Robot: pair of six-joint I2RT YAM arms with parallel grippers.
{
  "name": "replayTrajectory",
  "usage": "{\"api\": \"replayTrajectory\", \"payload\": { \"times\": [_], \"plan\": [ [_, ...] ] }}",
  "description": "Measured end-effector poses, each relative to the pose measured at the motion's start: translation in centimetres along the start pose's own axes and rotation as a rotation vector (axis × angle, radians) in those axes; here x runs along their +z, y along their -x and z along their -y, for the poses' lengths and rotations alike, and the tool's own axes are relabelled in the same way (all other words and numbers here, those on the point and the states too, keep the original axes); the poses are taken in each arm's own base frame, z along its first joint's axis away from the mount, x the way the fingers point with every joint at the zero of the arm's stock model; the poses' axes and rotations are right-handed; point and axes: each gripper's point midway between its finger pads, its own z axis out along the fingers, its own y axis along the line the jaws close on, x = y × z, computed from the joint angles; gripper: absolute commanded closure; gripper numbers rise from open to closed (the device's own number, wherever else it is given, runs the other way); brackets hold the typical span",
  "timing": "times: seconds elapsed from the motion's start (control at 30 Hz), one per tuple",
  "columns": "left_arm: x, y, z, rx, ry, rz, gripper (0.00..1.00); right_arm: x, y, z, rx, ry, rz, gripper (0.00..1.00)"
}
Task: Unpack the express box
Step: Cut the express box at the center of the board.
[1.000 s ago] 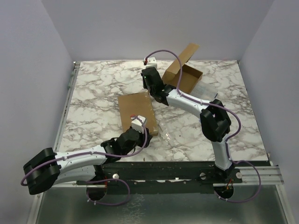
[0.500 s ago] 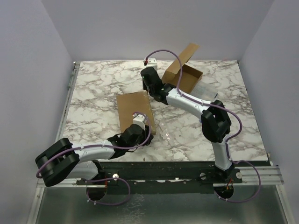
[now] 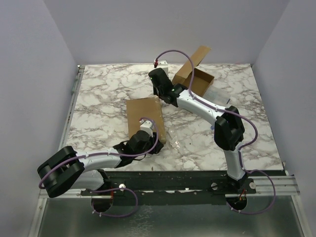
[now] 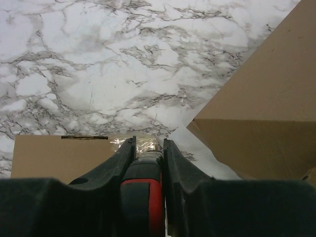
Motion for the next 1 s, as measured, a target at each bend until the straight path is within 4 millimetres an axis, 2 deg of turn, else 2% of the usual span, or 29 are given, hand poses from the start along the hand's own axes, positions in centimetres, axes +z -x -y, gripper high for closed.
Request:
{"api": "replayTrajectory", "payload": {
  "times": [0.27,0.6,1.0],
  "plan": [
    [0.0,-0.1,0.1,-0.018,-0.009,0.004,0.62,-1.4,1.0,-0.3,-0.019,0.024,-0.046,1.0],
    [-0.2,0.8,-1.1,-0.076,0.025,0.037,0.61,-1.3,-1.1,-0.4,-0.05,0.045,-0.122,1.0],
    [-0.1,1.4,-1.8,-0.118,0.057,0.062,0.61,-2.3,-1.9,-0.2,-0.013,0.057,-0.149,1.0]
  ]
}}
